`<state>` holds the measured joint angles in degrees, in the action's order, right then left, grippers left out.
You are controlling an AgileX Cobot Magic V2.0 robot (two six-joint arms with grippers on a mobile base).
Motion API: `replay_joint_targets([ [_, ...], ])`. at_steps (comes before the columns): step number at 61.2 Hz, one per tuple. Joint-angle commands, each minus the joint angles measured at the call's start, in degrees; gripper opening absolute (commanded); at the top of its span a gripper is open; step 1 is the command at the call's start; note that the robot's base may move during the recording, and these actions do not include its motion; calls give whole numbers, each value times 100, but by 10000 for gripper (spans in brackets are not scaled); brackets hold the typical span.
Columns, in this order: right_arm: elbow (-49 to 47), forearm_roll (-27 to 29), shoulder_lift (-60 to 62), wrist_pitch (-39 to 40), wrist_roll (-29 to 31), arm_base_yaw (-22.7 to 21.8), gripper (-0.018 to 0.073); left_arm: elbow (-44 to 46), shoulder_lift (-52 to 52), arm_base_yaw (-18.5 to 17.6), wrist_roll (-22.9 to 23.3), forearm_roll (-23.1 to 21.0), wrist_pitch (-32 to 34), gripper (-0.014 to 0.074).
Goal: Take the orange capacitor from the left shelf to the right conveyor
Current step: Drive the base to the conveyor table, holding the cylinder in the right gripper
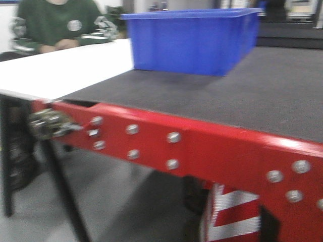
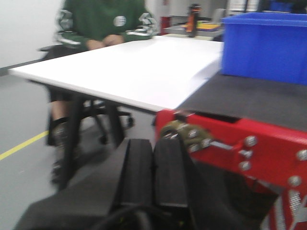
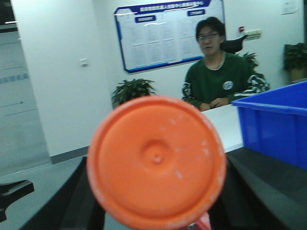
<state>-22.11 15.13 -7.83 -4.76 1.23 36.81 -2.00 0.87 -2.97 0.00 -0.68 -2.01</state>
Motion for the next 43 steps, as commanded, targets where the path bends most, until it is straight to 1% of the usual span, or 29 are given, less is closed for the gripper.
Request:
replay_joint_targets([
  [1, -165, 3, -70, 507, 48, 3, 53, -125, 53, 2, 0, -5, 507, -126],
  [43, -165, 3, -70, 507, 48, 3, 53, -125, 53, 2, 0, -5, 507, -126],
])
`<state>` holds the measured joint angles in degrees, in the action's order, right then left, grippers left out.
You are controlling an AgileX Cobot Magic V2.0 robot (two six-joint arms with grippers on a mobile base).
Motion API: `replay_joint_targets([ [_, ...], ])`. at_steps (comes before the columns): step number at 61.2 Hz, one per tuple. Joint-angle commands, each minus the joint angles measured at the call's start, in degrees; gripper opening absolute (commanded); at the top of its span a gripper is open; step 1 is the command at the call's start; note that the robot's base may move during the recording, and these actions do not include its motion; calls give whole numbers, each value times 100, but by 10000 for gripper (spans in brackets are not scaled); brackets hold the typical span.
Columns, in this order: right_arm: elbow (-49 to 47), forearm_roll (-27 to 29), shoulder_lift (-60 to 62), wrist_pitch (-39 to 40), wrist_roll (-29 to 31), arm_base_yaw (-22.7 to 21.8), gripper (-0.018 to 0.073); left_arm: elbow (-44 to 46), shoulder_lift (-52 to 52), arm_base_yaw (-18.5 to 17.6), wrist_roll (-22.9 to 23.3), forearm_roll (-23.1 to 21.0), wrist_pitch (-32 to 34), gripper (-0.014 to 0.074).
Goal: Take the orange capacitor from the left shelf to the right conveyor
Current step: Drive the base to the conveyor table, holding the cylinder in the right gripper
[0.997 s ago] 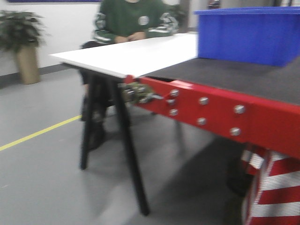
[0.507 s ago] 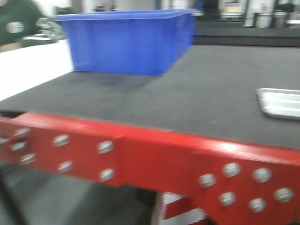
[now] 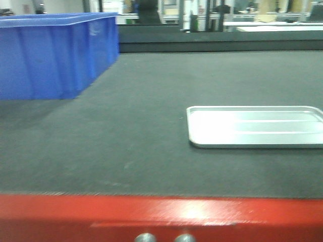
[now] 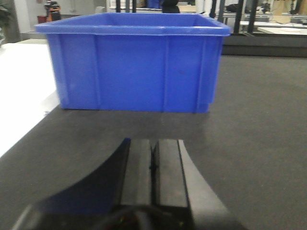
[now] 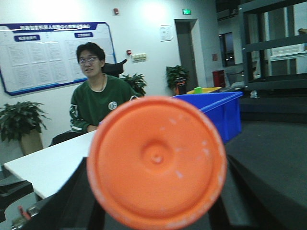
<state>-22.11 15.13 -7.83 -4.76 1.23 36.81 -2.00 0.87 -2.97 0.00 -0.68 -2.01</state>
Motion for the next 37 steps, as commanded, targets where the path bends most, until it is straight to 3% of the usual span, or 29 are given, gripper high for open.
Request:
replay_joint_targets([
  [1, -165, 3, -70, 507, 48, 3, 53, -125, 53, 2, 0, -5, 507, -126],
  [37, -165, 3, -70, 517, 48, 3, 53, -125, 53, 2, 0, -5, 507, -126],
])
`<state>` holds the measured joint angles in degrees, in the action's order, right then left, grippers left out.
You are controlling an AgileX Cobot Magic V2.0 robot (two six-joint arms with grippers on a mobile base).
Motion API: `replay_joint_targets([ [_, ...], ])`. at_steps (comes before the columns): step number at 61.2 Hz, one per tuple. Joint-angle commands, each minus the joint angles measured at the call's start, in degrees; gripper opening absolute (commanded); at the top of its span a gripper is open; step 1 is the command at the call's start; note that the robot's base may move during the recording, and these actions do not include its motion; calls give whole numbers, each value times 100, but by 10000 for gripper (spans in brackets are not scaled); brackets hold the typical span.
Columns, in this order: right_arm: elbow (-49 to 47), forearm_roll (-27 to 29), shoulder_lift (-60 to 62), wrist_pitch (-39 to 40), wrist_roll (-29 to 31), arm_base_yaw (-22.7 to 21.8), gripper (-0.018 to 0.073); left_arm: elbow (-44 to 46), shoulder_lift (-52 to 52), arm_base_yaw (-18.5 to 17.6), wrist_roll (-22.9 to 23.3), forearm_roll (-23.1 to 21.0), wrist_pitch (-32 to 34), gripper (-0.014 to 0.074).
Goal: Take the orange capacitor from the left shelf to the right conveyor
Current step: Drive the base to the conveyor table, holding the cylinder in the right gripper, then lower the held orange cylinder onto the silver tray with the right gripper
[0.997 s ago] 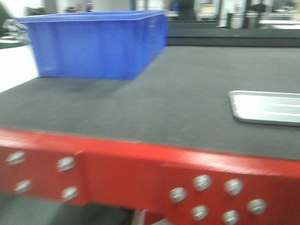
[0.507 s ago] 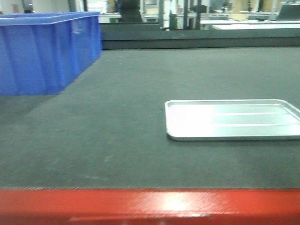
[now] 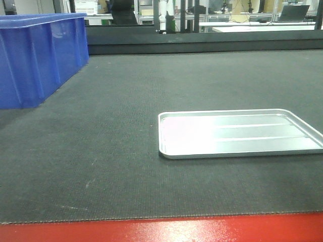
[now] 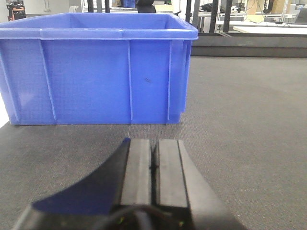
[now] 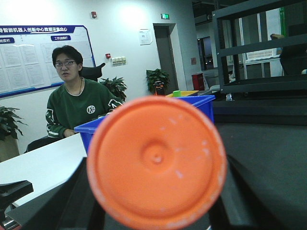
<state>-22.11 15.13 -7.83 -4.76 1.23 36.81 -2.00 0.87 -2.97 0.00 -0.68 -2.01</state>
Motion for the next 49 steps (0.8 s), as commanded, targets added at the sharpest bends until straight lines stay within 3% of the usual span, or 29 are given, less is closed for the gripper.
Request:
replay_joint_targets([
  [1, -165, 3, -70, 538, 48, 3, 53, -125, 53, 2, 0, -5, 507, -126],
  [18, -182, -102, -864, 1671, 56, -11, 53, -125, 53, 2, 0, -5, 507, -126],
  [38, -641, -102, -3709, 2175, 102, -26, 53, -125, 53, 2, 0, -5, 507, -126],
  [49, -766, -102, -4991, 2444, 171, -341, 53, -125, 53, 2, 0, -5, 507, -126],
])
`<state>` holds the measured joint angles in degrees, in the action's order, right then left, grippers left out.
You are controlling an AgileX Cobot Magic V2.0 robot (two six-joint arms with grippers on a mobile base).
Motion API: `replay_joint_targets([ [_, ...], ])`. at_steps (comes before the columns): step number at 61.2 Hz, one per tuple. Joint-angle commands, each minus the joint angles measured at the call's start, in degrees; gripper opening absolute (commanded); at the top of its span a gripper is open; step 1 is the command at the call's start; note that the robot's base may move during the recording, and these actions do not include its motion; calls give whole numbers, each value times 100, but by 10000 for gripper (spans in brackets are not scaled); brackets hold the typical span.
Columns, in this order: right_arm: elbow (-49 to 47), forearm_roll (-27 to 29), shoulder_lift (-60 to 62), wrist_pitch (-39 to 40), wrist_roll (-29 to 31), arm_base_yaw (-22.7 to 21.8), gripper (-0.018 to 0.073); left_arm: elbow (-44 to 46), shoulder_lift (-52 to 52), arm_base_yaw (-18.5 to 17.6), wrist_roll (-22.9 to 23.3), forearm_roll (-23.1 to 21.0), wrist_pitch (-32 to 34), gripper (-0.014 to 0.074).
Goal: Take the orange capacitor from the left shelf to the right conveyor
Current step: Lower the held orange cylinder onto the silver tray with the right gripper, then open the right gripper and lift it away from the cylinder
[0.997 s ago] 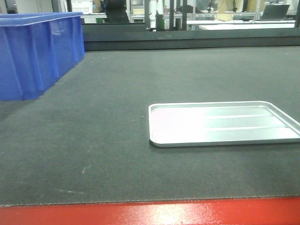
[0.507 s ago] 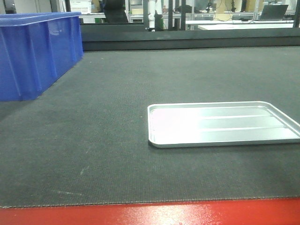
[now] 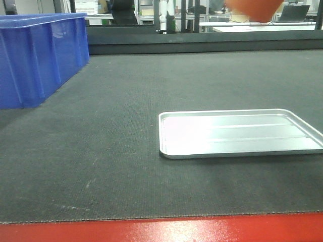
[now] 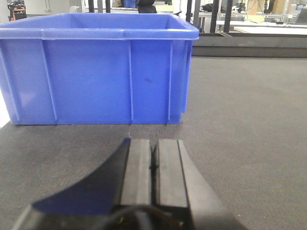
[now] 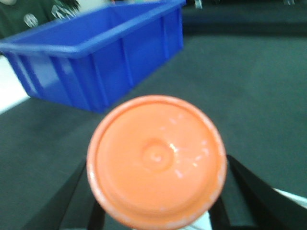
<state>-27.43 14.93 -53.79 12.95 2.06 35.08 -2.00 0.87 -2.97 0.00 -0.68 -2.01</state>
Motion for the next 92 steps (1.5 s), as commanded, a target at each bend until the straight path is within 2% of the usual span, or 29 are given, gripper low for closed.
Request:
replay_joint_targets([
  [1, -235, -82, -473, 699, 87, -217, 53, -125, 53, 2, 0, -5, 507, -126],
  [20, -235, -82, -1786, 1726, 87, -864, 53, -125, 53, 2, 0, -5, 507, -126],
  [48, -235, -82, -3080, 2052, 201, -873, 73, -125, 53, 2, 0, -5, 507, -126],
  [52, -235, -82, -3175, 2057, 201, -873, 107, -125, 53, 2, 0, -5, 507, -126],
  [58, -235, -82, -3270, 2057, 201, -873, 209, -125, 53, 2, 0, -5, 507, -126],
  [67, -235, -82, -3290, 2050, 201, -873, 508, -125, 53, 2, 0, -5, 507, -126],
  [72, -235, -82, -3290, 2050, 201, -873, 641, -125, 53, 2, 0, -5, 507, -126],
  [92, -241, -96, -3195, 2470, 201, -861, 626, -125, 53, 2, 0, -5, 507, -126],
])
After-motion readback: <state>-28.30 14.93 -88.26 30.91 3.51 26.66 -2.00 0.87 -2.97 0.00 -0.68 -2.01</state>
